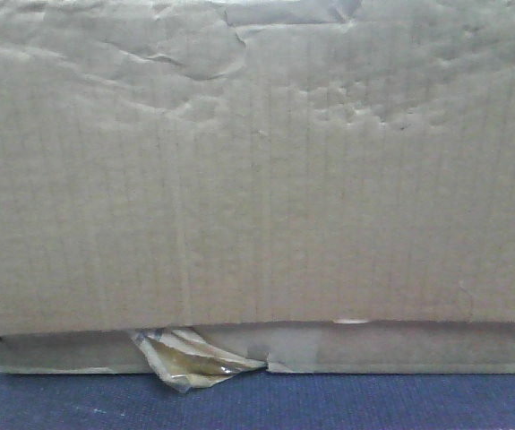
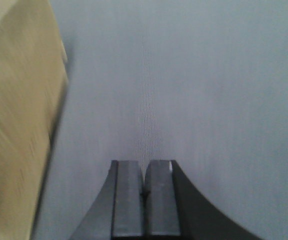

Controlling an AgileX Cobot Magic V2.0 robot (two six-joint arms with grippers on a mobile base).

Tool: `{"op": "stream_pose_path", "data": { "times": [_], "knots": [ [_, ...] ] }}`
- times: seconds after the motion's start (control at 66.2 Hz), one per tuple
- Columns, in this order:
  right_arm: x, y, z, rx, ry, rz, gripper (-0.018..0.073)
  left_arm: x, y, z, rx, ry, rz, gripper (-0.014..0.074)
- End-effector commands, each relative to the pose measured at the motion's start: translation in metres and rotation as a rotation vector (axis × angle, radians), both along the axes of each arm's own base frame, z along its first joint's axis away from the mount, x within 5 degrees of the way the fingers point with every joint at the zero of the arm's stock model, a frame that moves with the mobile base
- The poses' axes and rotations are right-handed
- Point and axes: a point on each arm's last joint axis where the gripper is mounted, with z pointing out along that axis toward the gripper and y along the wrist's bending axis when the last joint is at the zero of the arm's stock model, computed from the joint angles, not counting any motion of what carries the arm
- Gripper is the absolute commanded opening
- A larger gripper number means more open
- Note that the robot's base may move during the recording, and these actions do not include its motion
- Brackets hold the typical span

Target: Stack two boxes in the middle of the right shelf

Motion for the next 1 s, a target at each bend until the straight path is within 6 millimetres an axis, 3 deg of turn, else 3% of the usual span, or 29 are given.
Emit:
{"op": "stream_pose_path", "data": {
  "times": [0.0, 0.453, 0.74, 0.981],
  "knots": [
    [0.019, -0.002, 0.003, 0.013, 0.136, -0.004, -0.0162, 0.001, 0.002, 0.000, 0.001, -0.003, 0.003, 0.0338],
    [0.092, -0.008, -0.004, 0.045, 0.340, -0.019, -0.0162, 0.001, 0.002, 0.000, 0.001, -0.003, 0.003, 0.0338],
    [0.136, -0.002, 0.048, 0.052, 0.355, -0.066, -0.0154, 0.001, 0.002, 0.000, 0.001, -0.003, 0.003, 0.0338],
    [0.153, 0.039, 0.087, 0.021, 0.316, -0.017, -0.0154, 0.001, 0.002, 0.000, 0.001, -0.003, 0.003, 0.0338]
  ]
}}
